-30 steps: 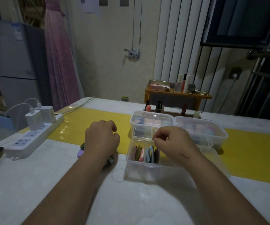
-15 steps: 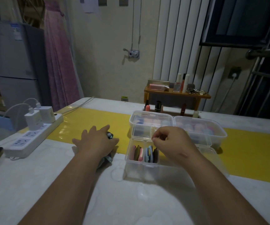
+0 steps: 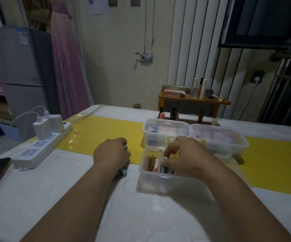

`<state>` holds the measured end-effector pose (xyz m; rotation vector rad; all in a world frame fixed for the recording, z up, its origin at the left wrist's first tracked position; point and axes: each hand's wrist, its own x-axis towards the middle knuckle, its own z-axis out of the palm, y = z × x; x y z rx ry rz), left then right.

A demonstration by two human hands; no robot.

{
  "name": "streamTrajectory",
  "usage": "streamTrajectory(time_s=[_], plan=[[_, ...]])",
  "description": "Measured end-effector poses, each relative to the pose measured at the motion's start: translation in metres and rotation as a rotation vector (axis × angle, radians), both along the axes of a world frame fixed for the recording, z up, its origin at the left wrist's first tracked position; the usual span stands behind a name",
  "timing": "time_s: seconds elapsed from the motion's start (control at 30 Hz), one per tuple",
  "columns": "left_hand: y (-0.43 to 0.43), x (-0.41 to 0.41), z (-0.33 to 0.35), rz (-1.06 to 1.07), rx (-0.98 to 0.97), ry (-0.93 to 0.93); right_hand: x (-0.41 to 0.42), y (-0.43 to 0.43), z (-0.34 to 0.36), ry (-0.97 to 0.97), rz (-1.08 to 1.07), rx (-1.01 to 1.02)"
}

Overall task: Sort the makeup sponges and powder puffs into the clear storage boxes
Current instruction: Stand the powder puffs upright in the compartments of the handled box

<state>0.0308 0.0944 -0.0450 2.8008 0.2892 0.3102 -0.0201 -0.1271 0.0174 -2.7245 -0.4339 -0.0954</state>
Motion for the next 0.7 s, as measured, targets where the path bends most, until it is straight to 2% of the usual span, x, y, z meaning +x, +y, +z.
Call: streamTrajectory(time_s=[0.23,0.43,0.5,0.63,0.7], plan=[[-0.018,-0.006,0.006,-0.074,-0.105,-0.06,-0.006,0.002,0.009,0.028,-0.106,-0.165],[-0.046,-0.011,0.008,-0.207,-0.264,-0.09,0.004,-0.009,0.011,0.152,-0.257,-0.254],[-0.056,-0.012,0.008,-0.246,-0.172,-0.083,0.005,-0.012,0.009,0.16,-0.251,-0.223],[-0.061,-0.014,0.011,-0.176,0.135,-0.055,0.005,-0.017,0.005,0.122,-0.196,-0.075],[-0.062,-0.017,0.013,-0.157,0.204,-0.035,0.004,-0.019,0.005,0.113,-0.179,-0.024]])
